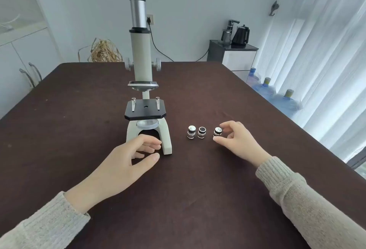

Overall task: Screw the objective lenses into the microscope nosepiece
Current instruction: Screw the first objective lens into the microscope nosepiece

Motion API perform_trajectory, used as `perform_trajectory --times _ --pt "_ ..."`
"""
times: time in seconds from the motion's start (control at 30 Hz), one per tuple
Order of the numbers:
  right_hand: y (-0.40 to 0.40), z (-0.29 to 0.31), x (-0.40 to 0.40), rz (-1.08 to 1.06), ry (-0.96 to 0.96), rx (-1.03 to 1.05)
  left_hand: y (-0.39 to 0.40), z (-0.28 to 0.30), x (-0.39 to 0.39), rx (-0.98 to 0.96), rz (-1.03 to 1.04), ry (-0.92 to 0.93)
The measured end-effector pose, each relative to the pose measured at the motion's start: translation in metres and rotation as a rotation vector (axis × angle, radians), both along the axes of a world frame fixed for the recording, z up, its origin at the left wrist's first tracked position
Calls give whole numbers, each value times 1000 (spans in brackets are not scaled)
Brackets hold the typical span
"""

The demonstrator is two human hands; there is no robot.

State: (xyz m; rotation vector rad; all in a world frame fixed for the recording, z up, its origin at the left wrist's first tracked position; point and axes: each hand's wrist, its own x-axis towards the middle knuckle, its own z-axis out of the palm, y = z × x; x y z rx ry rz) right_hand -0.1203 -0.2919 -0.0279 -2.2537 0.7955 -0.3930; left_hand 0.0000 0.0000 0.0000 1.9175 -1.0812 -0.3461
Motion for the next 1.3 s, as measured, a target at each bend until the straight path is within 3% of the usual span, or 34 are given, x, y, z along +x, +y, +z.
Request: perform_trajectory --times 0.67,1.03,1.3 --pt "0 -6 6 -26 -22 -72 2 -1 0 -5 2 14" --pt "16 13 0 -149 -281 62 9 3 0 -6 20 26" --pt "59 41 5 24 -373 198 16 6 2 -20 47 27"
